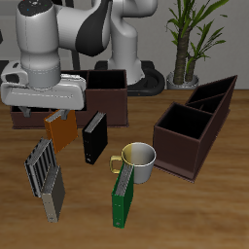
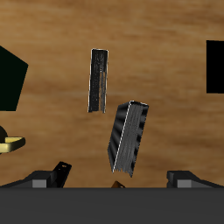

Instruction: Place the striped book into the back desk caddy's left compartment and place the black book into the back desk caddy's left compartment and place the yellow book into the left desk caddy's right compartment

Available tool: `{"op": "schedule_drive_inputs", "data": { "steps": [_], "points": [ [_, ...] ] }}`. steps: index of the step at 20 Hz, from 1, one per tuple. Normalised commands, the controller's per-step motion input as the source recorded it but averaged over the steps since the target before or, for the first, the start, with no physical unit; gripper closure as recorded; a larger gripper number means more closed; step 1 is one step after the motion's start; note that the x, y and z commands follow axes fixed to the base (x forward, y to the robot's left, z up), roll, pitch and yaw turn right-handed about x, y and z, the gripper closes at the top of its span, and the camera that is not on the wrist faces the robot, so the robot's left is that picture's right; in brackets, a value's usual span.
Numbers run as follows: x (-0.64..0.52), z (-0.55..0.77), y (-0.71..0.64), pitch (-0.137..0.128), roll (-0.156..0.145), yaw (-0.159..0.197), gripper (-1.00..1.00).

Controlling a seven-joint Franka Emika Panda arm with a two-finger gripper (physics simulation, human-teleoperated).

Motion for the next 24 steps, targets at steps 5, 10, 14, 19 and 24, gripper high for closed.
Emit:
{"op": "schedule_drive_inputs", "data": {
  "steps": [5,10,14,19,24],
  "points": [
    [0.10,-0.10,-0.14,0.012,0.051,-0.024,-1.00],
    [0.20,-0.17,-0.31,0.035,0.019,-0.038,-1.00],
    [0.15,-0.10,-0.18,0.005,0.005,-0.054,-1.00],
    [0.13,-0.23,0.02,0.009,0.011,-0.019,-1.00],
    [0.04,-0.57,0.00,0.042,0.002,-0.018,-1.00]
  ]
}}
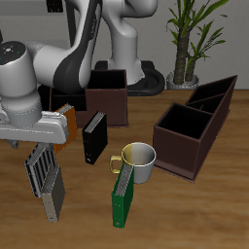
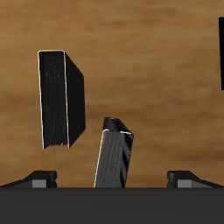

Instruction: Place the striped book into the back desk caddy's left compartment and place the black book into the back desk caddy's left compartment and place the yellow book into the left desk caddy's right compartment

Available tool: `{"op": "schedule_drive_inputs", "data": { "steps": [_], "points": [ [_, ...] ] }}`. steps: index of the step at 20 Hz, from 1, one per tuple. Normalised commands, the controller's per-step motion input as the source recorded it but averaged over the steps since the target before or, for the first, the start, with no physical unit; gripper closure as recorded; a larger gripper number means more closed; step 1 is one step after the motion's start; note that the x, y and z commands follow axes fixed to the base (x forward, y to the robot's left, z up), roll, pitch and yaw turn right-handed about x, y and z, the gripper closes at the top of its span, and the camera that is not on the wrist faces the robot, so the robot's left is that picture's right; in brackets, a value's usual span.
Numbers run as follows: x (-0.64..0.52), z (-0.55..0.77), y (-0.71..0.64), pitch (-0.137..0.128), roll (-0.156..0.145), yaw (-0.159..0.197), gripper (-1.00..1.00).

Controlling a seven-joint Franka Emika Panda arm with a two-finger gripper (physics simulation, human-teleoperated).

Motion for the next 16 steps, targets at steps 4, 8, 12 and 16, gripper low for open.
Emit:
{"op": "schedule_drive_inputs", "data": {
  "steps": [4,8,12,16],
  "points": [
    [-0.11,-0.39,0.02,0.011,-0.005,-0.016,-1.00],
    [-0.17,-0.31,-0.13,0.012,-0.007,-0.002,-1.00],
    [-0.20,-0.32,-0.10,0.018,-0.020,0.012,-1.00],
    [-0.08,-0.29,0.09,0.035,0.015,0.014,-1.00]
  ]
}}
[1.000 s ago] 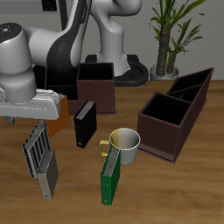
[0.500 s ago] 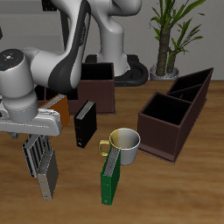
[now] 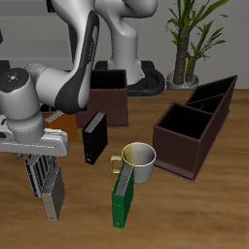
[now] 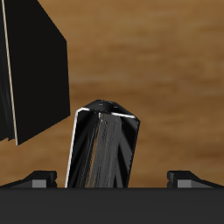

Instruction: Place the striped book into the back desk caddy's left compartment and place the black book into the back desk caddy's left compartment and place the yellow book into the left desk caddy's right compartment

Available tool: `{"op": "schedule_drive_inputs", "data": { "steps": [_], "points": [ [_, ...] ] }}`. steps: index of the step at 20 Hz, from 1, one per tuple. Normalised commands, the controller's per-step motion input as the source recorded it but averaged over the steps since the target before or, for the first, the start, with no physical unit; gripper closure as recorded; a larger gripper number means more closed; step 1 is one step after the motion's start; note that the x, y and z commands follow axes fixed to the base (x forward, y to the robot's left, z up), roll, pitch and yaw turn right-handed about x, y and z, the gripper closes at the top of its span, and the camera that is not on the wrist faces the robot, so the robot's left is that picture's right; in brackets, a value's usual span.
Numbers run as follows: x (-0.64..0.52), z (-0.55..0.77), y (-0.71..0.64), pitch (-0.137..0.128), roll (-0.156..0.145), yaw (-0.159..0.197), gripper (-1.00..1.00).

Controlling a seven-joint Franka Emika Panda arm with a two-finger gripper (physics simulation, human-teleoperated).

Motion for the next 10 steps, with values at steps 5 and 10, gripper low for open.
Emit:
{"op": "schedule_drive_inputs", "data": {
  "steps": [5,10],
  "points": [
    [-0.02,-0.25,0.12,0.020,-0.005,0.065,-1.00],
    [-0.08,0.07,0.11,-0.005,0.029,0.026,1.00]
  ]
}}
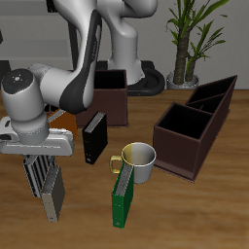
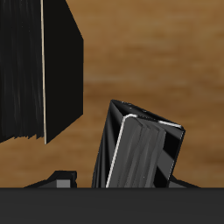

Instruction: Place the striped book into the back desk caddy's left compartment and place the black book into the back desk caddy's left compartment and place the yellow book into the left desk caddy's right compartment

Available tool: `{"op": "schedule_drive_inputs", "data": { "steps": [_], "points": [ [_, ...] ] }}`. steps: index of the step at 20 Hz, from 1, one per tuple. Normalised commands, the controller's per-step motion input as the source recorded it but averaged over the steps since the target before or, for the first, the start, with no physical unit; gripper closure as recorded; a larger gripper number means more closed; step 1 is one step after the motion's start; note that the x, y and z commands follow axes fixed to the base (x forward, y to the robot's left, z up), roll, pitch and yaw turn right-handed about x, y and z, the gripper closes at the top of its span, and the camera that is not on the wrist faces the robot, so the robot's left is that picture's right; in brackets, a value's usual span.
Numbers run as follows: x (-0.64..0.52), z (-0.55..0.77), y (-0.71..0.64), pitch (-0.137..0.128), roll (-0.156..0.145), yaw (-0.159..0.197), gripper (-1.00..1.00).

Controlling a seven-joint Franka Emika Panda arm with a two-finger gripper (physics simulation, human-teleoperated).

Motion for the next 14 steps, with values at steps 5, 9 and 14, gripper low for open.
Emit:
{"op": "schedule_drive_inputs", "data": {
  "steps": [5,9,14],
  "points": [
    [-0.10,0.33,0.03,-0.021,-0.001,-0.012,1.00],
    [-0.20,0.51,-0.03,-0.039,0.001,0.020,1.00],
    [-0.37,0.83,-0.28,-0.098,-0.039,0.084,1.00]
  ]
}}
